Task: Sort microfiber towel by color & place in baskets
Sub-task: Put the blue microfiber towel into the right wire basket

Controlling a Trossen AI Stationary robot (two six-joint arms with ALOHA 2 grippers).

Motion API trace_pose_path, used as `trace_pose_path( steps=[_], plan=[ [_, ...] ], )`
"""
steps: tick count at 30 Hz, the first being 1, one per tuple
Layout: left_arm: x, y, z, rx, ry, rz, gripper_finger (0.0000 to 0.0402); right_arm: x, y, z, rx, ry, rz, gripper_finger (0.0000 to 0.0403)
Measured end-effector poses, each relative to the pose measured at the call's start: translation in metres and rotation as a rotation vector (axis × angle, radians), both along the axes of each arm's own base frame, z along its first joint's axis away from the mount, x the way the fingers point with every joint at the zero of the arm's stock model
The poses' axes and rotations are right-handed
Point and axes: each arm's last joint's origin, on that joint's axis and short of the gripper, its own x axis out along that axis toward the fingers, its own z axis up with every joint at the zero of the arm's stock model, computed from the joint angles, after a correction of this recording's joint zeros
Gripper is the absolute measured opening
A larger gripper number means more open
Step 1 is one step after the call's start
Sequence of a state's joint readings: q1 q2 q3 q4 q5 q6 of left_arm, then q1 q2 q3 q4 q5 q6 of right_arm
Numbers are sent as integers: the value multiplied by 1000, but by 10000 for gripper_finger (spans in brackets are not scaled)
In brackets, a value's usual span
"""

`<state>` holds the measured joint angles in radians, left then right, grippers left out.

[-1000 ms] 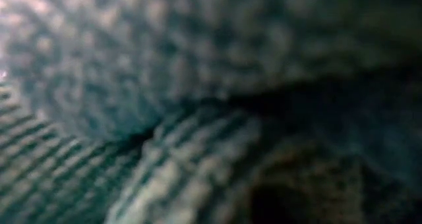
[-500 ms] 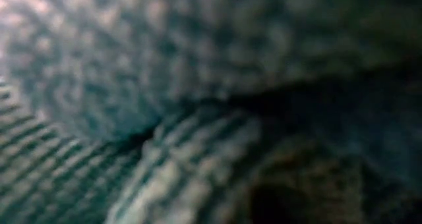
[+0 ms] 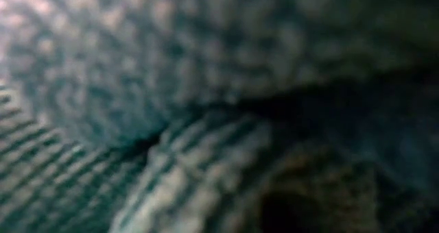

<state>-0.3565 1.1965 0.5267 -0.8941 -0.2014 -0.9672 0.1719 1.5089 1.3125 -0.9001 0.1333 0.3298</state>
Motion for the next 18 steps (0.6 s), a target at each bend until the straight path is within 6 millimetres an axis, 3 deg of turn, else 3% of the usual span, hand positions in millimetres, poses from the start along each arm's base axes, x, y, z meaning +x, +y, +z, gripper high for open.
trace_pose_path(
  steps=[7, 10, 15, 18],
  plan=[
    [-2, 1, -3, 17, -16, 66, 148, 0, 0, 0, 0, 0, -1, 206],
    [-1, 1, -2, 20, -16, 65, 114, 0, 0, 0, 0, 0, 0, 206],
    [1, 0, 1, 18, -22, 63, 20, 0, 0, 0, 0, -1, 0, 206],
    [4, -1, 5, 12, -36, 74, 10, 0, 0, 0, 0, -1, 0, 206]
  ],
)
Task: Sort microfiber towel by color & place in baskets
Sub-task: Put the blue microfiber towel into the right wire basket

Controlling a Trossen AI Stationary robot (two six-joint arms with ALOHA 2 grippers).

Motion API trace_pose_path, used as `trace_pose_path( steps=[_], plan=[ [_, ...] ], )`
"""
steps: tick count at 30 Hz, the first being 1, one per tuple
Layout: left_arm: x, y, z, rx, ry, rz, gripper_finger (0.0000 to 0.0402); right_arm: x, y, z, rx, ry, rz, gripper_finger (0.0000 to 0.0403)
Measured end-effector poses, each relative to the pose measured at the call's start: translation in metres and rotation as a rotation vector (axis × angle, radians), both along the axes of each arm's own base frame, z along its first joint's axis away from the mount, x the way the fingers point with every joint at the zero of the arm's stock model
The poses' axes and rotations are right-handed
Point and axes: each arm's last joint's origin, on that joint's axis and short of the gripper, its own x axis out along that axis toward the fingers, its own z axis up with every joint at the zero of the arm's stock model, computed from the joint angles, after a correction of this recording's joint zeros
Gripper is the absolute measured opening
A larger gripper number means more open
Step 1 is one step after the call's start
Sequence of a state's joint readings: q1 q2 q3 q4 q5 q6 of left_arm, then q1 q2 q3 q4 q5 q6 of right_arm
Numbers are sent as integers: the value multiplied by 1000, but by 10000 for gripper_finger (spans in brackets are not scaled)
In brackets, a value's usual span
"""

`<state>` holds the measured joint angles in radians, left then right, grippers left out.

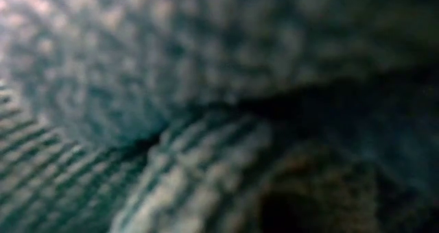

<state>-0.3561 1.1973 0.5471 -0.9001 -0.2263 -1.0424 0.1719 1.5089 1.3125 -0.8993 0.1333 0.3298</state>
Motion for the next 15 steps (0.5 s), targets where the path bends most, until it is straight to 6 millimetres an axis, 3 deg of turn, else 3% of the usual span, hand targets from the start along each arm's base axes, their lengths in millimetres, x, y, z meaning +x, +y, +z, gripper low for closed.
trace_pose_path(
  steps=[6, 15],
  plan=[
    [12, -5, 21, -19, -50, 2, 3, 0, 0, 0, 0, -1, 0, 206],
    [30, -6, 92, 145, -148, -36, 1, 0, 0, 0, -12, -3, 3, 206]
  ],
)
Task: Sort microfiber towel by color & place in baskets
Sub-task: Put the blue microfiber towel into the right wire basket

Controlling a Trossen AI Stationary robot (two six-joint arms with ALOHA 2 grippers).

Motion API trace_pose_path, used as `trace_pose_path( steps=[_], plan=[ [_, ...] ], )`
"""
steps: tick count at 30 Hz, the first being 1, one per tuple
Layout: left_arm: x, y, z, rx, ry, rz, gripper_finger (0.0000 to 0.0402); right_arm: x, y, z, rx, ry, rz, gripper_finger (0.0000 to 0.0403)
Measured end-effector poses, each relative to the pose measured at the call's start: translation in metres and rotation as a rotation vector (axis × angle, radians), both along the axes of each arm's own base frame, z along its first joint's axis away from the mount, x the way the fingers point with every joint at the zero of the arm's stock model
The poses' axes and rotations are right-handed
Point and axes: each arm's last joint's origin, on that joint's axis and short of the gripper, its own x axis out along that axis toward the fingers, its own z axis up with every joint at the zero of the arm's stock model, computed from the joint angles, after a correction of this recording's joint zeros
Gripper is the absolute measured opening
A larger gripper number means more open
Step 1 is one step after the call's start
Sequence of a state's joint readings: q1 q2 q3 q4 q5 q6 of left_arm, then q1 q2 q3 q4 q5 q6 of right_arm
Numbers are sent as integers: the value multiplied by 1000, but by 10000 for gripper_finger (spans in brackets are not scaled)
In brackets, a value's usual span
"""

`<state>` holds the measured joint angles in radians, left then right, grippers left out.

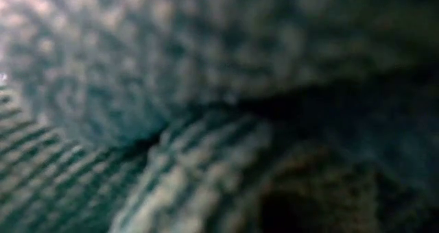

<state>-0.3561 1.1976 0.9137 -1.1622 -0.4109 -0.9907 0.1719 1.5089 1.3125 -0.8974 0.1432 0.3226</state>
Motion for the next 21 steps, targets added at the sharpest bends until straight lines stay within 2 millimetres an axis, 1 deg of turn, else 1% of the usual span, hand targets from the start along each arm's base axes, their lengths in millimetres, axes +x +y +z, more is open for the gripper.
trace_pose_path(
  steps=[8, 13, 16, 21],
  plan=[
    [13, 3, 70, 266, -201, -78, 1, 0, -1, 0, -43, -5, 16, 206],
    [15, 6, 113, 430, -315, -96, 1, 1, -2, 1, -74, -12, 5, 206],
    [13, 9, 133, 512, -356, -92, 1, 1, -2, 1, -75, -14, 5, 206],
    [15, 16, 153, 566, -395, -81, 1, 3, -2, 2, -71, -38, 4, 206]
  ],
)
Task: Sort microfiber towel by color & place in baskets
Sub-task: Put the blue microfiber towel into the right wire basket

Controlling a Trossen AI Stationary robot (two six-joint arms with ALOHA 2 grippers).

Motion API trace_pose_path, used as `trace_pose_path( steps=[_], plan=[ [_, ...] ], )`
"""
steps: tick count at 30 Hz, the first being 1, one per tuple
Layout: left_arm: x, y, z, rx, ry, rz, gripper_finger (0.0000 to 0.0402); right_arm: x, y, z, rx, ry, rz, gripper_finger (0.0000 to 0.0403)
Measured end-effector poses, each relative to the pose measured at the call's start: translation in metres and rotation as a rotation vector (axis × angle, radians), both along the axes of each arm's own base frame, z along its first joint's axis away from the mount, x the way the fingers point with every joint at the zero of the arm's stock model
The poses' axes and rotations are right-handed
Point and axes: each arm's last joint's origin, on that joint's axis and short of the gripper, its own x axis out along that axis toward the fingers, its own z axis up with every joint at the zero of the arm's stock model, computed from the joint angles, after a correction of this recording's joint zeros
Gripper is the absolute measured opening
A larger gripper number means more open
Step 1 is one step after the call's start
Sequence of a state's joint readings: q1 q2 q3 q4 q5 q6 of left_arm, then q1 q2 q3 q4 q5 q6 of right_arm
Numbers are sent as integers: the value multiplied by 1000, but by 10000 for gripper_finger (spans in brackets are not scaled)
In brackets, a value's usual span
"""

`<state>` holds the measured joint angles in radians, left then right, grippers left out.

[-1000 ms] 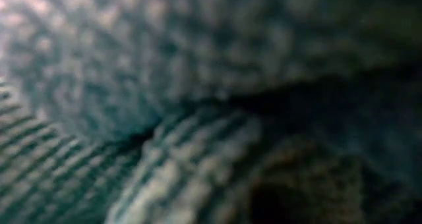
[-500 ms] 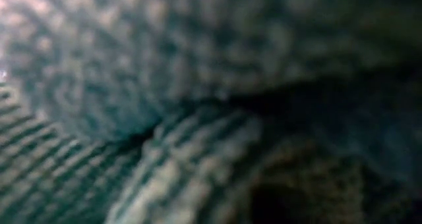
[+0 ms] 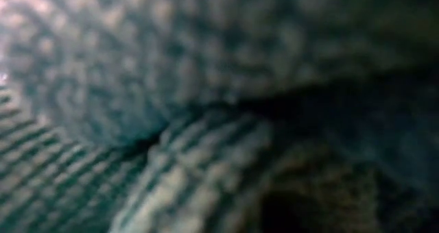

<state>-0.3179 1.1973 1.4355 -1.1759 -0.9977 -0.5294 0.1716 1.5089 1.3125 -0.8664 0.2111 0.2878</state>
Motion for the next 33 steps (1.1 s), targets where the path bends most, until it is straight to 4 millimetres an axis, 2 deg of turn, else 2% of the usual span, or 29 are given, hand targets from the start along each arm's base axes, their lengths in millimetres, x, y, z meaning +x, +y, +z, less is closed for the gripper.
trace_pose_path(
  steps=[7, 13, 21, 26, 33],
  plan=[
    [17, 15, 23, 123, -54, -26, 0, 3, 1, 2, -1, -38, 17, 206],
    [28, 37, 35, 176, -78, -42, 0, 3, 1, 2, -1, -37, 15, 206],
    [41, 70, 40, 151, -136, -71, 0, 4, 1, 2, -1, -39, 17, 206],
    [59, 87, 38, 143, -175, -149, 0, 4, 1, 2, -2, -45, 21, 206],
    [85, 112, 42, 191, -142, -120, 0, 5, 1, 3, -1, -57, 24, 206]
  ],
)
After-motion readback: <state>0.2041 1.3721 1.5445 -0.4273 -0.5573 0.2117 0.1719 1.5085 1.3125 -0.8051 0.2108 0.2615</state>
